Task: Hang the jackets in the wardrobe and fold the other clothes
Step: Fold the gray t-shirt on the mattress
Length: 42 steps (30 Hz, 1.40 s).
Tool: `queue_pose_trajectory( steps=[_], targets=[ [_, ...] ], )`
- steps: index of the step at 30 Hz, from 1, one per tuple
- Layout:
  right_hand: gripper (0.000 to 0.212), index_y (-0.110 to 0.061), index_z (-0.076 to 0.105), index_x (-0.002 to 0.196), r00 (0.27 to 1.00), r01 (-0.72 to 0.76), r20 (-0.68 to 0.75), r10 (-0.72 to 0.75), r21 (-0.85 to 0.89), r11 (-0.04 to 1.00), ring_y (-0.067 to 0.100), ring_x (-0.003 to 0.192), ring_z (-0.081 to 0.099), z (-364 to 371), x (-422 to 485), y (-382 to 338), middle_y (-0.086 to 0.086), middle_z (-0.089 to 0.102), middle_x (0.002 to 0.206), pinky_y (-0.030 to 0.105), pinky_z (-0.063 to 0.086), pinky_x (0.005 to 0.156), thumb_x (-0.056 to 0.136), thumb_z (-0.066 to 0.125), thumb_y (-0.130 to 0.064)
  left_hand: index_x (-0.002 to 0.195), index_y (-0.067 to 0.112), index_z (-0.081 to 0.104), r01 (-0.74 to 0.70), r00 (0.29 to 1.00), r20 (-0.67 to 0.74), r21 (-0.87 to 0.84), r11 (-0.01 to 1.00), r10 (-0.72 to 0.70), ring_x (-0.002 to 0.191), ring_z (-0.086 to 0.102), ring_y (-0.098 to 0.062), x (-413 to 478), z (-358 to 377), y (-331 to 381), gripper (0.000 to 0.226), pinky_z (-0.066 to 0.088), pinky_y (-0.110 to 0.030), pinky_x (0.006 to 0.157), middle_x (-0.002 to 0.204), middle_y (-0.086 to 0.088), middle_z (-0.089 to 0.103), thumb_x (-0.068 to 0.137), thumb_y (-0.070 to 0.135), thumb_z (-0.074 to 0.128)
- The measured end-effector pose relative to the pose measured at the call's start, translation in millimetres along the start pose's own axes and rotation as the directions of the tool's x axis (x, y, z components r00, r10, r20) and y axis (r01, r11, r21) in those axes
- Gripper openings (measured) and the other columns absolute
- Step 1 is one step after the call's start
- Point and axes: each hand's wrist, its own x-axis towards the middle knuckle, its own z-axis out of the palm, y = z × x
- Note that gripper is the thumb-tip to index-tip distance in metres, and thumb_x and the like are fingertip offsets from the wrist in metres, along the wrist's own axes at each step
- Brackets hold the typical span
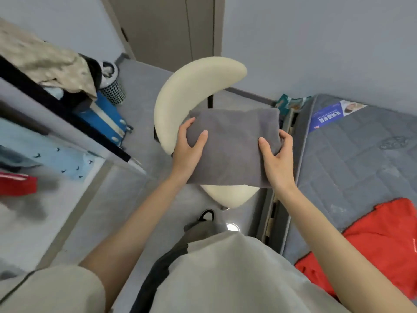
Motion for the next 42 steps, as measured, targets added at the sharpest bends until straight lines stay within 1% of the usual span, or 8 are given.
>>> queue_pose_trajectory(
  steps=[3, 7, 11, 16, 22, 29, 40, 42],
  targets=[
    [0.038, -0.029, 0.038, 0.124, 0.993, 0.049, 0.106, -0.050, 0.005, 0.999, -0.022, 0.093, 0.050, -1.1, -32.5, -5.2, -0.027, 0.049, 0.109, 0.000, 0.041, 0.073, 0.093, 0.059, -0.033, 0.131, 0.032, 0.044, 0.007, 0.994, -0.110, -0.047, 0.999, -0.012, 0.100, 0.051, 0.019, -51.4, -20.6, -10.0, 0.043, 0.041, -0.005, 0.084, 0.122, 0.021, 0.051, 0.091, 0.031, 0.061],
    [0.039, -0.025, 0.038, 0.126, 0.964, 0.098, 0.248, -0.098, 0.015, 0.995, -0.024, 0.092, 0.050, 5.7, -80.8, -9.7, -0.029, 0.048, 0.108, 0.001, 0.041, 0.073, 0.093, 0.058, -0.032, 0.128, 0.040, 0.045, 0.054, 0.971, -0.229, -0.073, 0.996, -0.069, 0.114, 0.053, -0.003, -120.0, -53.9, -20.1, 0.040, 0.045, -0.029, 0.100, 0.127, 0.015, 0.053, 0.091, 0.037, 0.060],
    [0.038, -0.025, 0.040, 0.124, 0.908, 0.143, 0.393, -0.146, 0.035, 0.989, -0.025, 0.088, 0.050, 34.8, -128.0, -30.0, -0.031, 0.049, 0.101, 0.005, 0.041, 0.074, 0.092, 0.060, -0.033, 0.131, 0.036, 0.045, 0.046, 0.916, -0.396, -0.066, 0.997, -0.069, 0.110, 0.053, 0.002, -179.8, -107.2, -21.6, 0.042, 0.042, -0.016, 0.090, 0.126, 0.017, 0.051, 0.092, 0.034, 0.060],
    [0.044, -0.027, 0.041, 0.123, 0.785, 0.174, 0.586, -0.199, 0.099, 0.980, -0.003, 0.101, 0.059, 88.4, -181.4, -79.6, -0.018, 0.059, 0.111, 0.029, 0.049, 0.092, 0.088, 0.065, -0.037, 0.131, 0.032, 0.044, 0.011, 0.826, -0.563, -0.046, 0.999, -0.035, 0.091, 0.047, 0.025, -240.3, -189.6, -11.9, 0.041, 0.038, 0.003, 0.074, 0.108, 0.034, 0.045, 0.093, 0.033, 0.058],
    [0.044, -0.030, 0.038, 0.121, 0.604, 0.250, 0.733, -0.312, 0.197, 0.948, 0.011, 0.105, 0.061, 163.8, -248.2, -160.5, -0.007, 0.060, 0.116, 0.038, 0.048, 0.096, 0.087, 0.065, -0.039, 0.130, 0.033, 0.044, -0.054, 0.699, -0.715, -0.032, 0.998, 0.015, 0.089, 0.051, 0.018, -295.7, -298.1, 18.0, 0.038, 0.041, -0.001, 0.065, 0.105, 0.030, 0.046, 0.094, 0.035, 0.057],
    [0.041, -0.027, 0.041, 0.119, 0.453, 0.288, 0.761, -0.464, 0.367, 0.884, 0.010, 0.102, 0.062, 255.7, -316.5, -282.0, -0.005, 0.059, 0.115, 0.030, 0.052, 0.088, 0.088, 0.067, -0.035, 0.128, 0.037, 0.043, -0.143, 0.600, -0.790, 0.052, 0.988, 0.129, 0.091, 0.055, 0.006, -324.6, -442.0, 69.0, 0.040, 0.043, -0.016, 0.068, 0.103, 0.029, 0.049, 0.091, 0.044, 0.057],
    [0.046, -0.031, 0.043, 0.113, 0.476, 0.255, 0.637, -0.606, 0.559, 0.789, 0.017, 0.101, 0.063, 369.8, -374.1, -464.4, -0.003, 0.060, 0.114, 0.036, 0.053, 0.086, 0.080, 0.074, -0.039, 0.137, 0.029, 0.034, -0.222, 0.520, -0.773, 0.289, 0.931, 0.364, 0.090, 0.054, -0.003, -312.8, -636.8, 196.8, 0.052, 0.043, -0.021, 0.067, 0.106, 0.013, 0.048, 0.092, 0.043, 0.056],
    [0.045, -0.029, 0.044, 0.112, 0.468, 0.255, 0.622, -0.628, 0.585, 0.770, 0.012, 0.095, 0.063, 390.1, -373.8, -492.9, -0.007, 0.059, 0.109, 0.029, 0.053, 0.075, 0.079, 0.075, -0.037, 0.138, 0.027, 0.035, -0.235, 0.503, -0.778, 0.295, 0.926, 0.375, 0.088, 0.053, -0.001, -299.6, -667.8, 218.6, 0.053, 0.042, -0.019, 0.067, 0.112, 0.008, 0.049, 0.092, 0.041, 0.057]
  ],
)
